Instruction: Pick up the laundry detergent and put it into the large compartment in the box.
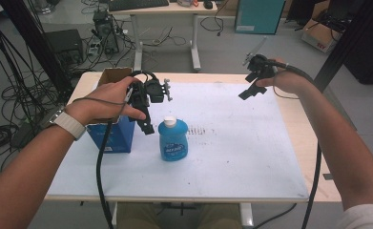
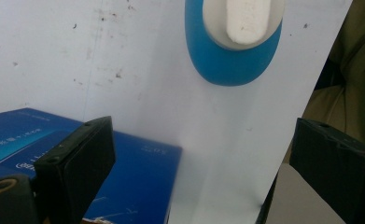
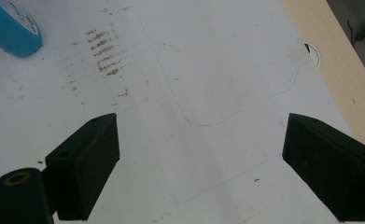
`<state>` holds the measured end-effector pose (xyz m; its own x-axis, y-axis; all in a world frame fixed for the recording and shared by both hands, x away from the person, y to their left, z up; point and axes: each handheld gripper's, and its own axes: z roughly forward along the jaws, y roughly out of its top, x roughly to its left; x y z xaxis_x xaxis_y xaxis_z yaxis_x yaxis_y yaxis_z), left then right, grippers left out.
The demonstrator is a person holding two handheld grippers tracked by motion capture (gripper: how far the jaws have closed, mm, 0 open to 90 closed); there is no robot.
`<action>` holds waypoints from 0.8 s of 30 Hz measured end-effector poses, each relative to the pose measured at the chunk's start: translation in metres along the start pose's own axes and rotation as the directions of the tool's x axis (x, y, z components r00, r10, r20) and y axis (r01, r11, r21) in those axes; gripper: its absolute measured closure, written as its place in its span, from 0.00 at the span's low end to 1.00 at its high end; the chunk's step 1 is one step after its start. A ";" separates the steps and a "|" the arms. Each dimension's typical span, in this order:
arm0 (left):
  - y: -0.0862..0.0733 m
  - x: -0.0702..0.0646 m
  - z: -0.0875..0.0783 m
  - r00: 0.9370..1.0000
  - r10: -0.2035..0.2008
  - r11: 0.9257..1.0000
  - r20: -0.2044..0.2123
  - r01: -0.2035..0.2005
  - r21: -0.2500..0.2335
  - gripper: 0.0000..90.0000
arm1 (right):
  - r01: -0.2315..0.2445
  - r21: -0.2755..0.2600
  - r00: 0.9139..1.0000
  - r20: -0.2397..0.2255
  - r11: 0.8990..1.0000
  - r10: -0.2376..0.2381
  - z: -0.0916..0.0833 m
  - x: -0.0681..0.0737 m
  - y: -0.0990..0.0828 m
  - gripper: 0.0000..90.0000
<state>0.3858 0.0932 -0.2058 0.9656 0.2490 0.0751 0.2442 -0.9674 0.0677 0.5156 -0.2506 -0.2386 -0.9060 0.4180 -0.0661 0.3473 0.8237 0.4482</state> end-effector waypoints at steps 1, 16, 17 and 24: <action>0.000 0.000 0.000 1.000 -0.001 1.000 -0.002 0.001 -0.002 0.08 | 0.001 0.000 1.000 0.000 1.000 -0.001 0.000 0.000 0.000 0.12; 0.002 -0.002 -0.004 1.000 -0.001 1.000 -0.008 0.001 -0.006 0.08 | -0.005 -0.004 1.000 0.002 1.000 0.005 -0.002 0.000 -0.004 0.12; 0.002 -0.002 -0.004 1.000 -0.001 1.000 -0.010 0.001 -0.007 0.08 | -0.007 -0.005 1.000 0.001 1.000 0.007 -0.003 0.000 -0.004 0.12; 0.002 -0.002 -0.008 1.000 -0.011 1.000 -0.012 0.011 -0.009 0.08 | -0.010 -0.008 1.000 0.007 1.000 0.010 -0.004 0.000 -0.004 0.12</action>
<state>0.3834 0.0910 -0.1979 0.9617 0.2600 0.0866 0.2537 -0.9642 0.0775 0.5135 -0.2558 -0.2375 -0.9010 0.4286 -0.0679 0.3540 0.8165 0.4561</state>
